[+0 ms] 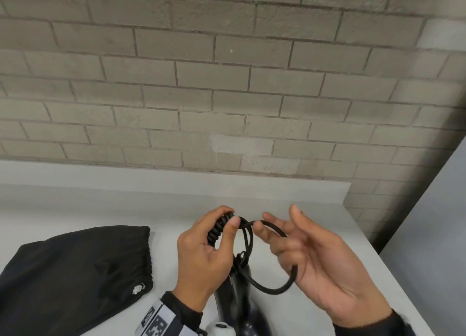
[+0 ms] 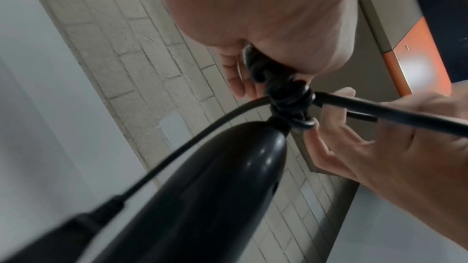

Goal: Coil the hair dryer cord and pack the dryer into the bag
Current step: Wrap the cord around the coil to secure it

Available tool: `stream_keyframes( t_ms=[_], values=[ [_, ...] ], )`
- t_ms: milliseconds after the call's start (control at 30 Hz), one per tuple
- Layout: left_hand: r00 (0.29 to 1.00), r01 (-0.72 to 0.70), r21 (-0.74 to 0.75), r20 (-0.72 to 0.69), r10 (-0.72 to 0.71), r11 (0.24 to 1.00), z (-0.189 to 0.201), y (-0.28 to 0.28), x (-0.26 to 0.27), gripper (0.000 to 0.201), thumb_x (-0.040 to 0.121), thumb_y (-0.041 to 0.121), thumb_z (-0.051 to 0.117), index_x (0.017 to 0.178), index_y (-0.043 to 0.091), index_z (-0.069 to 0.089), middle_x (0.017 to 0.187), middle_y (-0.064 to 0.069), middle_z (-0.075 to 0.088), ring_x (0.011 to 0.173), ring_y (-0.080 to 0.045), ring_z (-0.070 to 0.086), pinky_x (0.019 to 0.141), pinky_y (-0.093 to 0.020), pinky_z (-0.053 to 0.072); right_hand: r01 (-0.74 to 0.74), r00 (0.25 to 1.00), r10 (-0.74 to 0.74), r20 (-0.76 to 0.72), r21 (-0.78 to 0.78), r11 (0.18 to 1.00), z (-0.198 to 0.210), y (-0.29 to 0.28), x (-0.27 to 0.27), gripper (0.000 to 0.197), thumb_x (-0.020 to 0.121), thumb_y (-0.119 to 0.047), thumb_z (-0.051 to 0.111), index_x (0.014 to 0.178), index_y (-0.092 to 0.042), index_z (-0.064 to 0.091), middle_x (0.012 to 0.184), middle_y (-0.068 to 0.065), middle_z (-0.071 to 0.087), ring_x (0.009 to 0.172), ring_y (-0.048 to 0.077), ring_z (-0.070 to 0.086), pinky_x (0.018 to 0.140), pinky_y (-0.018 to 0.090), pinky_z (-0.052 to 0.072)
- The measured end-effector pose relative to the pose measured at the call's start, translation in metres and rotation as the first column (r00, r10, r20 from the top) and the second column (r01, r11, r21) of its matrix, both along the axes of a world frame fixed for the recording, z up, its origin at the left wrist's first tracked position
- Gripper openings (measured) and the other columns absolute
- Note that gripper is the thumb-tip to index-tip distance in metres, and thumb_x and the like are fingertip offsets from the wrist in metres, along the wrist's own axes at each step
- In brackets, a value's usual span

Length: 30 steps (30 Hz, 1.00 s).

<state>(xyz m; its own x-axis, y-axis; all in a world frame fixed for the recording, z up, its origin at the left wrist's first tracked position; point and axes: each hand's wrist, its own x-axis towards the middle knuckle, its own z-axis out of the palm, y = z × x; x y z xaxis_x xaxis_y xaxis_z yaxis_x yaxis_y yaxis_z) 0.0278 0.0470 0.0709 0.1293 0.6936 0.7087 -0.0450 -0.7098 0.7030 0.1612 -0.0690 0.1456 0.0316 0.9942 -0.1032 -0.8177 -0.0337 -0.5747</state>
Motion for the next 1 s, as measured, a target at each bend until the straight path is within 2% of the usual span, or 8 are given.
stream_keyframes(
  t_ms=[100,200,400,500,600,767,867,1000],
  values=[
    [1.0,-0.017,-0.02,0.016,0.018,1.0,0.003,0.002,-0.004,0.014,0.09,0.039,0.061,0.093,0.028,0.068,0.076,0.015,0.069,0.068,-0.005,0.069,0.066,-0.01,0.049,0.123,0.936,-0.176,0.305,0.184,0.975,-0.022,-0.002,-0.009,0.093,0.05,-0.018,0.097,0.127,0.003,0.051,0.107,0.032,0.065,0.078,0.032,0.067,0.067,0.035,0.058],
    [0.999,-0.008,-0.032,0.037,0.009,0.999,0.003,0.001,-0.005,0.017,0.09,0.038,0.06,0.09,0.024,0.069,0.075,0.015,0.069,0.065,-0.007,0.068,0.063,-0.012,0.05,0.189,0.73,-0.32,0.604,0.271,0.944,-0.052,-0.001,-0.021,0.096,0.047,-0.035,0.097,0.128,-0.01,0.053,0.104,0.021,0.069,0.091,0.03,0.067,0.077,0.032,0.055],
    [0.998,-0.02,-0.063,0.054,0.023,0.998,0.002,0.001,-0.004,0.019,0.088,0.04,0.061,0.089,0.023,0.07,0.075,0.014,0.07,0.065,-0.009,0.07,0.063,-0.012,0.052,0.358,0.303,-0.479,0.823,0.368,0.858,-0.096,-0.004,-0.042,0.033,0.061,-0.008,0.087,0.087,-0.026,0.077,0.093,0.004,0.075,0.086,0.022,0.07,0.078,0.03,0.056],
    [0.999,-0.013,-0.075,0.052,0.017,0.997,0.003,0.0,-0.003,0.007,0.088,0.031,0.066,0.088,0.025,0.069,0.076,0.016,0.07,0.068,-0.005,0.07,0.067,-0.007,0.049,0.475,0.38,-0.524,0.762,0.325,0.818,-0.095,-0.007,-0.047,0.029,0.07,0.01,0.079,0.068,-0.019,0.079,0.074,0.012,0.075,0.07,0.023,0.073,0.07,0.027,0.057],
    [0.999,-0.01,-0.076,0.05,0.014,0.997,0.003,0.002,-0.002,0.003,0.087,0.023,0.068,0.086,0.025,0.07,0.075,0.017,0.071,0.068,-0.005,0.071,0.067,-0.007,0.049,0.553,0.468,-0.638,0.612,0.36,0.751,-0.084,-0.009,-0.044,0.012,0.064,-0.016,0.086,0.073,-0.013,0.078,0.082,0.018,0.075,0.067,0.032,0.071,0.061,0.028,0.057],
    [0.998,0.035,-0.063,0.051,-0.031,0.997,0.004,0.0,-0.002,0.011,0.086,0.036,0.062,0.087,0.028,0.07,0.076,0.015,0.071,0.069,-0.008,0.072,0.066,-0.013,0.054,0.484,0.85,-0.509,0.133,0.182,0.856,-0.075,-0.014,-0.021,0.055,0.035,-0.03,0.1,0.072,-0.006,0.069,0.075,0.026,0.069,0.071,0.044,0.071,0.055,0.045,0.059],
    [0.997,0.055,-0.089,0.051,-0.051,0.995,0.003,0.001,-0.004,0.011,0.086,0.038,0.063,0.086,0.03,0.07,0.071,0.009,0.07,0.06,-0.015,0.071,0.056,-0.03,0.058,0.546,0.833,-0.551,0.057,0.074,0.834,-0.059,-0.018,-0.008,0.042,0.04,-0.026,0.094,0.07,-0.009,0.069,0.06,0.011,0.057,0.051,0.025,0.063,0.038,0.029,0.05],
    [0.998,0.061,-0.078,0.033,-0.058,0.995,0.004,-0.003,-0.002,0.01,0.085,0.039,0.064,0.087,0.031,0.069,0.064,0.003,0.066,0.053,-0.022,0.068,0.052,-0.039,0.055,0.647,0.761,-0.636,0.131,-0.081,0.758,-0.059,-0.018,0.008,0.016,0.089,-0.019,0.055,0.082,-0.006,0.063,0.056,0.002,0.045,0.043,0.014,0.047,0.033,0.019,0.031]
  ],
)
